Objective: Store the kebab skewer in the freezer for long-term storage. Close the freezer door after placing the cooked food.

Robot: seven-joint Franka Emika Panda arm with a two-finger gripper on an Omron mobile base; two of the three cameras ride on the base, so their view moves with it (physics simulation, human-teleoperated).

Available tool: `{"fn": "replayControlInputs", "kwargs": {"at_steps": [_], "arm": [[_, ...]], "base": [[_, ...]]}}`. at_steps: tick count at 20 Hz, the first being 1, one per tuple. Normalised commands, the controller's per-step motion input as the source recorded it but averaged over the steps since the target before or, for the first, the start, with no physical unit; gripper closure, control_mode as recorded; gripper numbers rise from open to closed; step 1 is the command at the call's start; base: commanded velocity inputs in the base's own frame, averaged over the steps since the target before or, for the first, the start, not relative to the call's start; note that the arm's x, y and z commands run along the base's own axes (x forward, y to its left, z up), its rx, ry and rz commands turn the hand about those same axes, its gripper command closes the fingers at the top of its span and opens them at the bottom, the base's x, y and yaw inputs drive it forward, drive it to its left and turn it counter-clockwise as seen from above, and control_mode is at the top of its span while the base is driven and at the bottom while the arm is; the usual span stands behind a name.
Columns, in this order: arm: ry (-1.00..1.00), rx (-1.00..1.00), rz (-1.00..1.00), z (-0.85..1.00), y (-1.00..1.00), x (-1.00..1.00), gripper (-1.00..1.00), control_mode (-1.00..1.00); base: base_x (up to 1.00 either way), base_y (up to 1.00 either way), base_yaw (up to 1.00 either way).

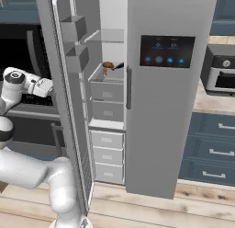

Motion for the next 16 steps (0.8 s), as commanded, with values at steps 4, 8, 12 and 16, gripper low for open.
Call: {"fn": "replayControlInputs", "kwargs": {"at_steps": [4,8,12,16], "arm": [[0.0,0.12,0.02,0.0,-1.0,0.02,-1.0,-1.0],[0.0,0.3,0.21,0.0,-1.0,0.0,-1.0,-1.0],[0.0,0.33,0.29,0.0,-1.0,0.07,-1.0,-1.0],[-0.03,0.13,0.3,-0.01,-0.81,0.1,-1.0,-1.0]], "base": [[0.0,0.0,0.0],[0.0,0.0,0.0],[0.0,0.0,0.0],[0.0,0.0,0.0]]}}
